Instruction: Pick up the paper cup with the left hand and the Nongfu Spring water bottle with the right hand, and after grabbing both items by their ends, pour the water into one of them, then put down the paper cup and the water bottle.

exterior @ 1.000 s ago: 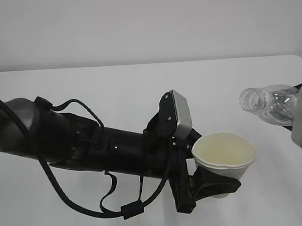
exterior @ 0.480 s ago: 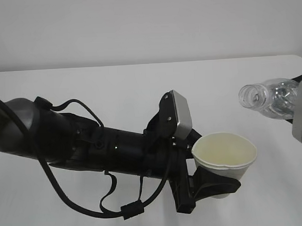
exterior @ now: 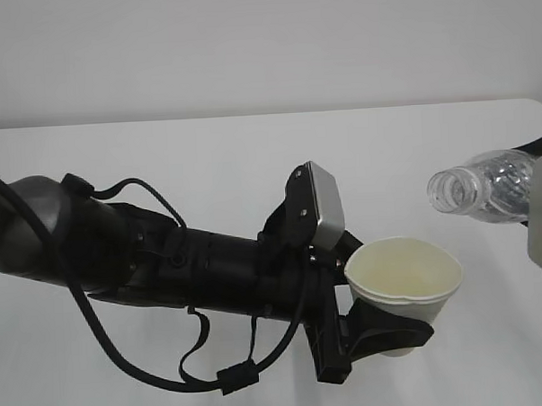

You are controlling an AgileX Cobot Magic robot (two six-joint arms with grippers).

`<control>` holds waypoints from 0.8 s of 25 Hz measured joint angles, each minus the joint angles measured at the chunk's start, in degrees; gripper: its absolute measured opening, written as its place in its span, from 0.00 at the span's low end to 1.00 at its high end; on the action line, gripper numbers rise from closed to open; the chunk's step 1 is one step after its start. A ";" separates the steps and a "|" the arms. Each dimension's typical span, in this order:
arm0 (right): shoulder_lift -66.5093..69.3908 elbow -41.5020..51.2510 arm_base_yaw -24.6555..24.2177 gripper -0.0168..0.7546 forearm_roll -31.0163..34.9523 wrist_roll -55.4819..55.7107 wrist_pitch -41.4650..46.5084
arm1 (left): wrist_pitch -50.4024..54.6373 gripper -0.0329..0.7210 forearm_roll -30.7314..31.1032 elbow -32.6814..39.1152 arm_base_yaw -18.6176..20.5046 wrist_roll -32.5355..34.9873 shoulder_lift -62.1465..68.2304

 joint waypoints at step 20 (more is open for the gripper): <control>0.00 -0.66 0.00 0.56 -4.39 -0.10 0.61 | -1.92 0.68 1.04 0.00 0.00 0.00 0.00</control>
